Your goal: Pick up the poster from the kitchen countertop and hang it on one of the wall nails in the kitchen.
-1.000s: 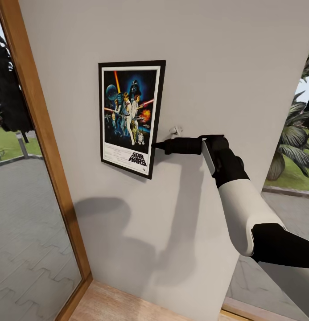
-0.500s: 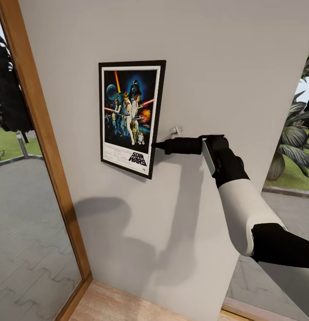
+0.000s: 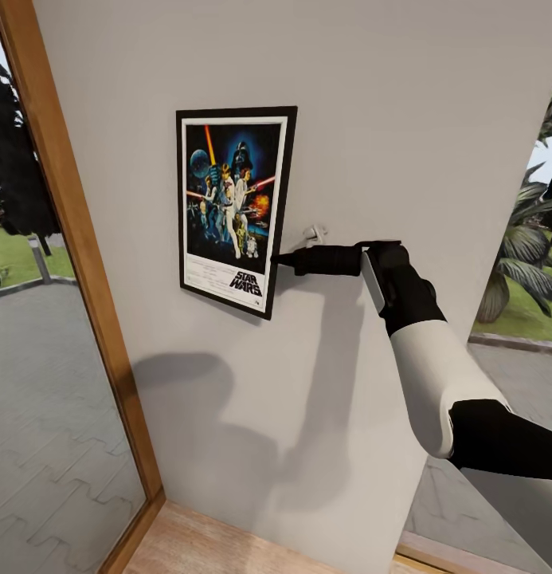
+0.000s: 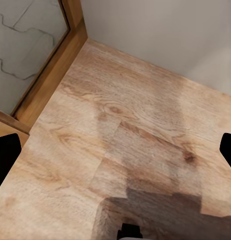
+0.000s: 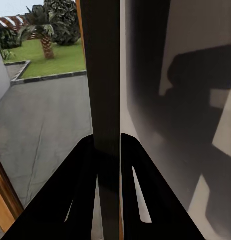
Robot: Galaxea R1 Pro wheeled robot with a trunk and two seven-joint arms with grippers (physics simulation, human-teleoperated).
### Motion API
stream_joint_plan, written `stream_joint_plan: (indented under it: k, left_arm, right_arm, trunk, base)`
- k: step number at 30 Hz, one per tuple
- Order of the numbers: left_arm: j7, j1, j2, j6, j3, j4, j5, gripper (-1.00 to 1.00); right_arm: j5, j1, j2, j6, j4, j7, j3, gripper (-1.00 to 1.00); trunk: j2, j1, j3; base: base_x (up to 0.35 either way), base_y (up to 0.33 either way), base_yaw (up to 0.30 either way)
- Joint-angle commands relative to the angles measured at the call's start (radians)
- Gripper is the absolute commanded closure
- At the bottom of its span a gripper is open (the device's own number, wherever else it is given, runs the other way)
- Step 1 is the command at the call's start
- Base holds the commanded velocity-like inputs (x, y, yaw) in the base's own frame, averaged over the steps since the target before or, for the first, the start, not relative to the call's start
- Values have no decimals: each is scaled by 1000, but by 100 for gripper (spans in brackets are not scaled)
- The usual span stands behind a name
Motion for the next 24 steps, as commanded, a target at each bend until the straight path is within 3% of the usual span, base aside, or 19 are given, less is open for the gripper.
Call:
stream_joint_plan:
  k: [1, 14, 15, 16, 17, 24]
  left_arm:
    - [-7, 1, 0, -1, 3, -1, 4, -100]
    - [-6, 2, -8, -1, 5, -8, 6, -100]
    - [-6, 2, -8, -1, 5, -8, 6, -100]
    - [-6, 2, -8, -1, 5, -8, 6, -100]
    - [-6, 2, -8, -1, 5, -8, 6, -100]
    - [-6, 2, -8, -1, 5, -8, 6, -100]
  right_arm:
    - [6, 0, 1, 6, -1, 6, -2, 100]
    - [-2, 11, 1, 1, 9, -3, -8, 100]
    - [-312, 11, -129, 1, -96, 123, 388, 100]
    - [-344, -6, -276, 7, -102, 175, 379, 100]
    - [-348, -5, -256, 1, -97, 169, 386, 100]
    - [-333, 11, -219, -1, -105, 142, 385, 100]
  trunk:
    - [-1, 0, 0]
    - [-1, 0, 0]
    - [-1, 0, 0]
    - [-1, 0, 0]
    - [-1, 0, 0]
    - [-1, 0, 0]
  base:
    - [0, 0, 0]
    - [0, 0, 0]
    - [0, 0, 0]
    - [0, 0, 0]
    - [0, 0, 0]
    - [0, 0, 0]
